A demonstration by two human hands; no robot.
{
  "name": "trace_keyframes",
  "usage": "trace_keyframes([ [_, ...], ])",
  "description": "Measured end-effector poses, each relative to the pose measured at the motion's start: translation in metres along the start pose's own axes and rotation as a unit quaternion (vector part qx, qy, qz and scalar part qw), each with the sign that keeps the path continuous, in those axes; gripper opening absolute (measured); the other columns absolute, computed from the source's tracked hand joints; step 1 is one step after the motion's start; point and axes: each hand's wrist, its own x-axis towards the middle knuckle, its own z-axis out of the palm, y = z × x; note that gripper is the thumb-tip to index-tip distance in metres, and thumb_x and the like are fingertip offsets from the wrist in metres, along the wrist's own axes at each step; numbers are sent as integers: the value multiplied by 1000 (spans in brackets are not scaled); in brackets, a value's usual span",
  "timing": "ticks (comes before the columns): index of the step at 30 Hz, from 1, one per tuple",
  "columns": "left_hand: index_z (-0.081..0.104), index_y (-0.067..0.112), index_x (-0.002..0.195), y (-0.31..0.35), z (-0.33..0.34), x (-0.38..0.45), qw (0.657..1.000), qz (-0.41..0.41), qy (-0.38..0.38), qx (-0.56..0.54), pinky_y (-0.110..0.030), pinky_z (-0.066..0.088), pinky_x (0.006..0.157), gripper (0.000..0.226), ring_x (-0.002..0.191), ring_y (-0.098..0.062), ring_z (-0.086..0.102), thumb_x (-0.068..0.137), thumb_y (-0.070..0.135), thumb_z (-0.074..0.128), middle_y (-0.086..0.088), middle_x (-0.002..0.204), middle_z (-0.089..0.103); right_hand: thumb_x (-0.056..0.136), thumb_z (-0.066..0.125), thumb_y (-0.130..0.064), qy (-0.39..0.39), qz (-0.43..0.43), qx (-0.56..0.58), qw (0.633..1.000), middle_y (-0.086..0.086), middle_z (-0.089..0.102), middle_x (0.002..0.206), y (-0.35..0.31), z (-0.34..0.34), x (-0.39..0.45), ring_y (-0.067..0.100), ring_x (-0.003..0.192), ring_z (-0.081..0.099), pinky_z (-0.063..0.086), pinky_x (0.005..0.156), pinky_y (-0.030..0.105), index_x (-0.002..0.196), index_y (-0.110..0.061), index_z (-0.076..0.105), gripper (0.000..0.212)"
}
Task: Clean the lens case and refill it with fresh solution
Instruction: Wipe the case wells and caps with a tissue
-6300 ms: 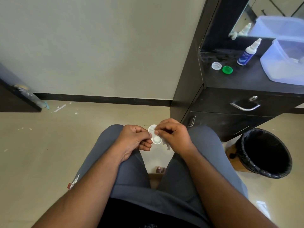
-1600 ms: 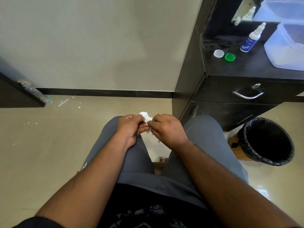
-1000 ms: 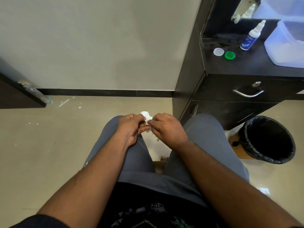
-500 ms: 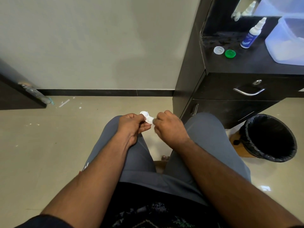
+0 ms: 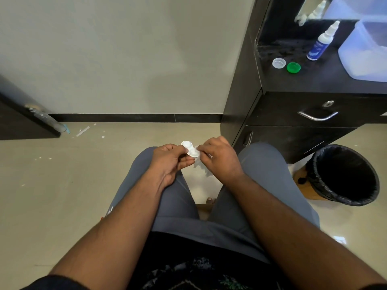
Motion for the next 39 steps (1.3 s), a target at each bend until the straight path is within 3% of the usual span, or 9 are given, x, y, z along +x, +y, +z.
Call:
trace_keyframes([
  [3, 53, 1, 71, -2, 2, 0, 1000, 3, -6, -3, -34, 61, 60, 18, 53, -23, 69, 85, -7, 61, -17, 62, 70, 90, 59, -10, 19, 34, 31, 999, 10, 70, 95, 5, 1, 2, 26, 91, 55, 40, 73, 30, 102, -7, 73, 19],
  [7, 54, 1, 67, -3, 3, 1, 1000, 10, -9, -18, -38, 61, 67, 22, 59, -26, 70, 84, -8, 63, -20, 71, 71, 90, 61, -12, 37, 147, 143, 978, 5, 70, 99, 3, 2, 2, 17, 90, 57, 47, 77, 27, 106, -9, 72, 20],
  [12, 54, 1, 63, -5, 7, -1, 999, 31, -3, -16, -36, 62, 66, 24, 66, -30, 71, 80, -11, 67, -22, 79, 68, 87, 66, -8, 14, 297, 351, 888, 7, 72, 100, 8, 2, 5, 11, 83, 66, 56, 76, 23, 104, -6, 72, 18],
  [15, 55, 1, 64, -8, 10, -4, 999, 48, 13, -6, -36, 62, 67, 22, 76, -36, 72, 79, -10, 69, -24, 86, 69, 85, 69, -11, 18, 341, 377, 861, 6, 72, 97, 9, 4, 7, 9, 77, 64, 50, 61, 15, 101, -5, 74, 17],
  [20, 59, 1, 61, -14, 17, -6, 997, 70, 38, 9, -36, 61, 69, 22, 68, -31, 71, 77, -9, 70, -19, 75, 67, 86, 68, -12, 67, 365, 304, 877, 5, 72, 95, 2, 11, 2, 17, 83, 67, 57, 78, 30, 99, -8, 75, 16],
  [24, 59, 3, 59, -15, 21, -6, 994, 86, 60, 8, -32, 60, 67, 24, 67, -28, 69, 77, -9, 70, -14, 68, 64, 84, 68, -11, 79, 405, 321, 853, 4, 71, 90, -5, 14, -1, 15, 76, 64, 57, 73, 28, 93, -8, 75, 11],
  [27, 60, 3, 61, -16, 20, -4, 992, 103, 73, 30, -35, 60, 71, 21, 67, -28, 68, 77, -6, 72, -15, 68, 65, 81, 71, -11, 51, 433, 384, 814, 5, 70, 84, -7, 14, -3, 15, 69, 60, 50, 59, 24, 87, -9, 75, 8],
  [31, 56, 4, 60, -15, 17, -5, 990, 118, 64, 46, -35, 60, 71, 25, 67, -30, 69, 77, -6, 72, -15, 68, 63, 80, 71, -8, 129, 483, 462, 733, 2, 67, 76, 3, 6, -2, 11, 61, 52, 45, 57, 24, 88, -8, 74, 8],
  [39, 59, -3, 67, -13, 20, -14, 989, 123, -21, 82, -30, 61, 67, 17, 67, -26, 70, 78, -9, 71, -23, 77, 66, 85, 68, -12, 103, 440, 468, 760, 4, 72, 96, 8, 8, 6, 18, 85, 65, 50, 67, 25, 98, -9, 73, 15],
])
